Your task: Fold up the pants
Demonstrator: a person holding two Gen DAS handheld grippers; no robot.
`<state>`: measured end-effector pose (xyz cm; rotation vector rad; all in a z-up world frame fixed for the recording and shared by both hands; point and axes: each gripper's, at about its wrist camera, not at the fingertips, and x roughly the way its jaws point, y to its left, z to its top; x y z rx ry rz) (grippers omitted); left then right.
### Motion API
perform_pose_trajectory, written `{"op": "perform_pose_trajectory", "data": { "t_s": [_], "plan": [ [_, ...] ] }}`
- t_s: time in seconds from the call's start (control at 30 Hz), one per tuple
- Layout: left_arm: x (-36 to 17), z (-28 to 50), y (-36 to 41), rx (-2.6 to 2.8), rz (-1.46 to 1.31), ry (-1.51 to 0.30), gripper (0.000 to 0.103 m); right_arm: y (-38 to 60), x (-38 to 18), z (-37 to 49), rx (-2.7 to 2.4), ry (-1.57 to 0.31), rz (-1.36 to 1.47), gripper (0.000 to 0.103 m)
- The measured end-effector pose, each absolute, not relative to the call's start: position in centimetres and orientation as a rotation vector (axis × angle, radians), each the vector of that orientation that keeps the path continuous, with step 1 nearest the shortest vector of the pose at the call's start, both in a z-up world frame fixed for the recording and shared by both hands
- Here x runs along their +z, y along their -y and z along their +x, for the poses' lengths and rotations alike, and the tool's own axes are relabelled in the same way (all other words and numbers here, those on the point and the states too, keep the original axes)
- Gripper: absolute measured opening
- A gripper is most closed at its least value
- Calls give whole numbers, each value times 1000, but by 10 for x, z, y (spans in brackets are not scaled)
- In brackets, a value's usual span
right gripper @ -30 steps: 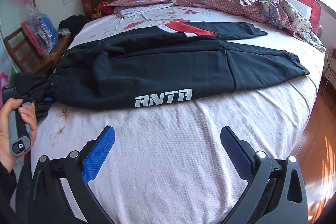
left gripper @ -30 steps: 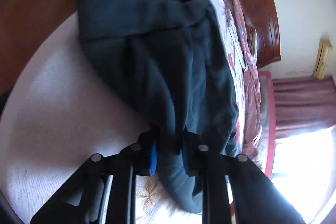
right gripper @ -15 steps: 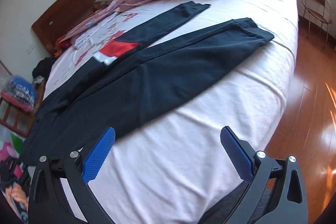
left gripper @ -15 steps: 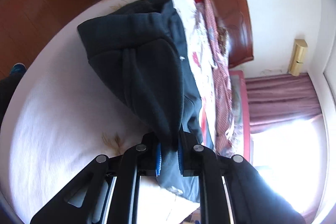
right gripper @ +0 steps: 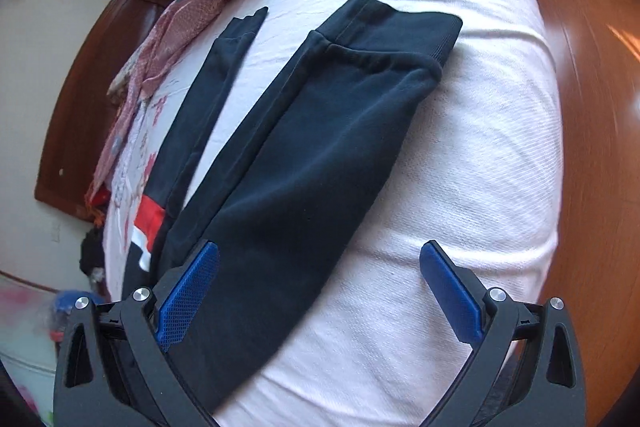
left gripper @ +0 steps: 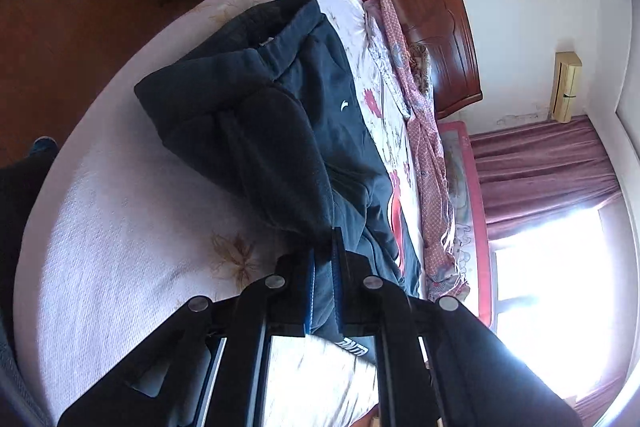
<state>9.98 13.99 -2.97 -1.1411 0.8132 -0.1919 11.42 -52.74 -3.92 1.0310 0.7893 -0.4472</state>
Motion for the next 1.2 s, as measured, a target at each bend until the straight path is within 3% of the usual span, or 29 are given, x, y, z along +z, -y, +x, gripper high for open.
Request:
{"op": "perform_pose_trajectory", "data": {
  "t_s": [0.27,0.37,0.4,0.47,0.53,0.57,0.7,0.77,0.83,0.87,0.9,0.93,1.2],
  "plan": [
    [-51,101,-148,-211,-1211,-849,8,519,-36,144,-388,-748,998,99],
    [-57,105,-146,-211,-1206,-885,12,514,-39,147,-346,-753,1015,82],
    [-60,107,-145,-218,-1223,-894,14,514,-38,147,-334,-751,1009,68],
    [-65,112,-140,-213,-1232,-925,31,513,-44,148,-294,-766,1044,56],
    [-67,110,-134,-177,-1217,-947,61,511,-44,147,-279,-768,1034,54],
    [-67,111,-132,-145,-1197,-941,62,511,-44,146,-272,-767,1040,54],
    [-69,129,-121,-96,-1127,-935,61,511,-48,145,-240,-759,1088,54],
    [-68,141,-115,-104,-1110,-929,34,510,-50,146,-228,-750,1097,54],
    [-65,150,-109,-118,-1084,-936,16,508,-50,146,-216,-745,1094,54],
    [-62,153,-107,-109,-1061,-937,11,507,-50,147,-216,-749,1082,41],
    [-60,155,-106,-99,-1044,-939,10,506,-52,147,-221,-770,1075,15],
    [-58,154,-107,-86,-1043,-932,9,507,-53,145,-220,-772,1076,8],
    [-27,131,-124,-118,-1046,-820,7,501,-8,140,-200,-764,859,7]
  ]
}}
